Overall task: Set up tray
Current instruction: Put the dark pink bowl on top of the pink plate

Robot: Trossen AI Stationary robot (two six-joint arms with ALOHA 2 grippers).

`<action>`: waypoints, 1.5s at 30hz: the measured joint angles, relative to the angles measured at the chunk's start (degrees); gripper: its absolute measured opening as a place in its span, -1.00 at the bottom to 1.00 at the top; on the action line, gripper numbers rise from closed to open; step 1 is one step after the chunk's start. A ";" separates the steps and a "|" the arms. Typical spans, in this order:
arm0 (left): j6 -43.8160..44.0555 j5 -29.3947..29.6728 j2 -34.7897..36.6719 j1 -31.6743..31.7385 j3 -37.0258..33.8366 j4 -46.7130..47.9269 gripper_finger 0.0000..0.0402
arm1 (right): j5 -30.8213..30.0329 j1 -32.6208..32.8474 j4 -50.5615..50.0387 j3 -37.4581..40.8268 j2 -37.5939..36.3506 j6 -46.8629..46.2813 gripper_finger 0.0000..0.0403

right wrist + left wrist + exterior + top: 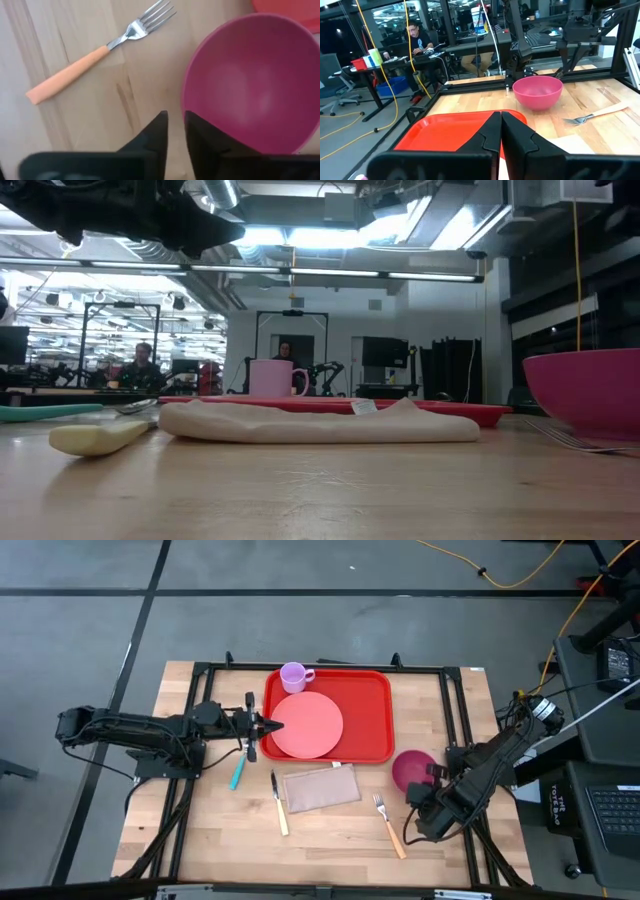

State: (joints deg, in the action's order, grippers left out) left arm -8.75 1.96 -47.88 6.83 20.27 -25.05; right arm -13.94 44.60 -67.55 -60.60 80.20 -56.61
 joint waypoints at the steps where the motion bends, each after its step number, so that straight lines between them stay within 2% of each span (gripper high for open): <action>1: 0.00 0.00 0.00 0.00 0.00 -0.01 -0.97 | -0.53 0.00 0.00 0.00 0.00 0.04 -0.57; 7: 0.02 0.00 0.00 0.00 0.00 0.01 -0.99 | -2.94 -0.02 0.00 0.02 0.00 0.09 -0.24; 11: 0.02 0.00 0.00 0.00 0.00 0.01 -0.98 | -3.00 0.02 0.00 0.02 0.00 -2.39 -0.14; 14: 0.01 0.00 0.00 0.00 0.00 0.03 -0.97 | -4.52 0.73 0.07 0.04 0.27 -6.07 -0.12; 18: 0.00 -0.02 0.00 0.00 0.00 0.61 -0.99 | -5.86 2.15 0.21 0.59 1.69 -6.27 -0.14; 27: 0.02 0.00 0.00 0.00 0.00 4.28 -0.97 | -6.04 2.12 4.49 8.24 2.62 -7.39 -0.16; 33: 0.00 0.00 0.00 0.00 0.00 4.28 -0.99 | -5.98 2.10 11.03 12.44 2.62 -7.01 -0.16; 45: 0.02 0.50 0.00 0.00 0.00 4.30 -0.98 | -5.93 2.10 12.04 12.98 2.60 -7.18 -0.17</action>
State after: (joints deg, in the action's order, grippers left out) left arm -8.74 2.46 -47.88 6.83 20.27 -20.75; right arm -19.88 46.70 -55.51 -47.62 82.81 -63.79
